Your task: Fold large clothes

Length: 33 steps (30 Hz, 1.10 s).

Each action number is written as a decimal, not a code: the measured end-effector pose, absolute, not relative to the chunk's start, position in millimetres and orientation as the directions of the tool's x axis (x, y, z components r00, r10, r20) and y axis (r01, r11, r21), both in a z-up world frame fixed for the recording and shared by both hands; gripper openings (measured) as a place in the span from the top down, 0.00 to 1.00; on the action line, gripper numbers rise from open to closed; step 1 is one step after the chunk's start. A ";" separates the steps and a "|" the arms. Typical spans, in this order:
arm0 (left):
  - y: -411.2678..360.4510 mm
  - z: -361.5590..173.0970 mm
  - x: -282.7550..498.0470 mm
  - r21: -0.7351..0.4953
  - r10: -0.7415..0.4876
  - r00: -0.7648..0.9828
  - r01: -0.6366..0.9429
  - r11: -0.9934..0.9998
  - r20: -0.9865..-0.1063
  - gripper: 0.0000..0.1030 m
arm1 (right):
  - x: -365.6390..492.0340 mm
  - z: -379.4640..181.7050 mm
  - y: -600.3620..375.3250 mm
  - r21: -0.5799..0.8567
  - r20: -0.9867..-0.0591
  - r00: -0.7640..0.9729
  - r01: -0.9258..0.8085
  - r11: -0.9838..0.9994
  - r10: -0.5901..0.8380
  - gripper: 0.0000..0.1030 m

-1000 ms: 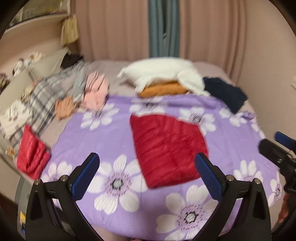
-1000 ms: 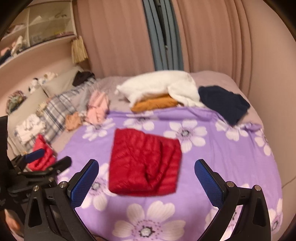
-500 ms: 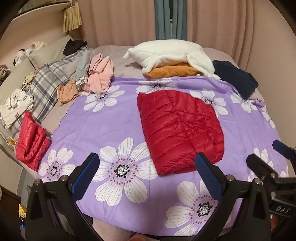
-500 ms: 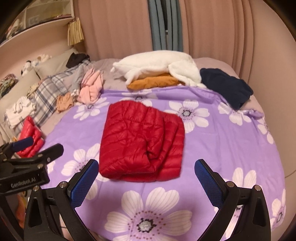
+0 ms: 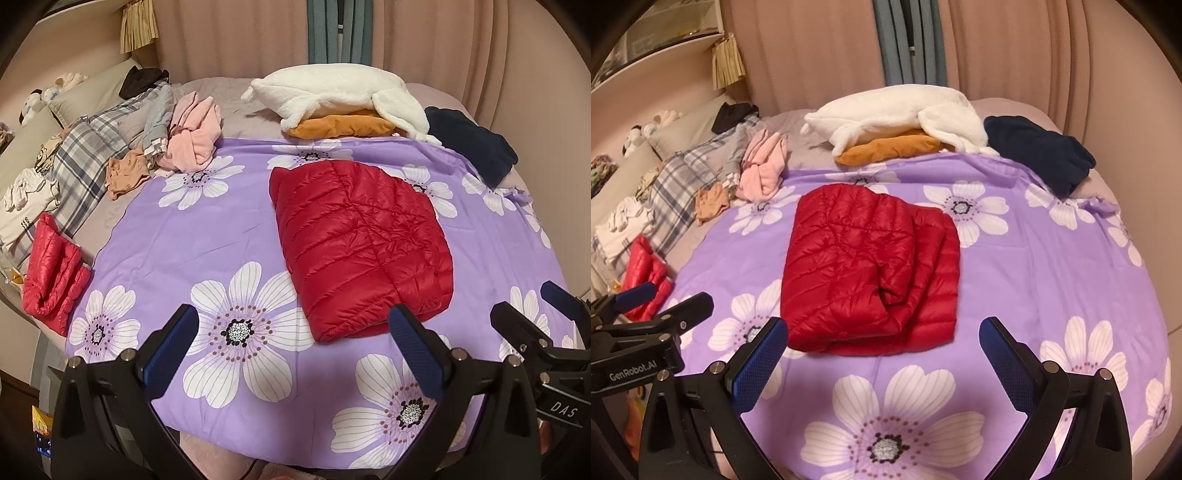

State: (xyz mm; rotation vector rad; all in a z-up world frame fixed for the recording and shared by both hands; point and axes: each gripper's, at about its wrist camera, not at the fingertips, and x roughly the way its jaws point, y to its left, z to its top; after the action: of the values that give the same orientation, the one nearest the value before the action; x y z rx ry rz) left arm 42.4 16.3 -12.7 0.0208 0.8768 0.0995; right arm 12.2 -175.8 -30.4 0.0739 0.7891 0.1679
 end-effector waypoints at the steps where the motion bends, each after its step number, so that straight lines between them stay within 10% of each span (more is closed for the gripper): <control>1: 15.8 -13.2 42.0 0.057 0.092 0.637 -0.075 0.995 -0.765 0.00 | 11.5 -29.9 -175.3 0.126 -0.699 0.693 -0.125 0.984 0.177 0.01; 33: 18.4 -14.8 33.7 0.052 0.089 0.647 -0.076 0.996 -0.757 0.00 | 9.2 -28.2 -166.8 0.101 -0.695 0.698 -0.144 0.984 0.174 0.01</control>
State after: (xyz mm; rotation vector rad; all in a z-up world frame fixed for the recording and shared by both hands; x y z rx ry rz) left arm 33.7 18.4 -14.8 0.0161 0.8620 0.0944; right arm 9.2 -166.8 -28.2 0.0400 0.7786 0.1774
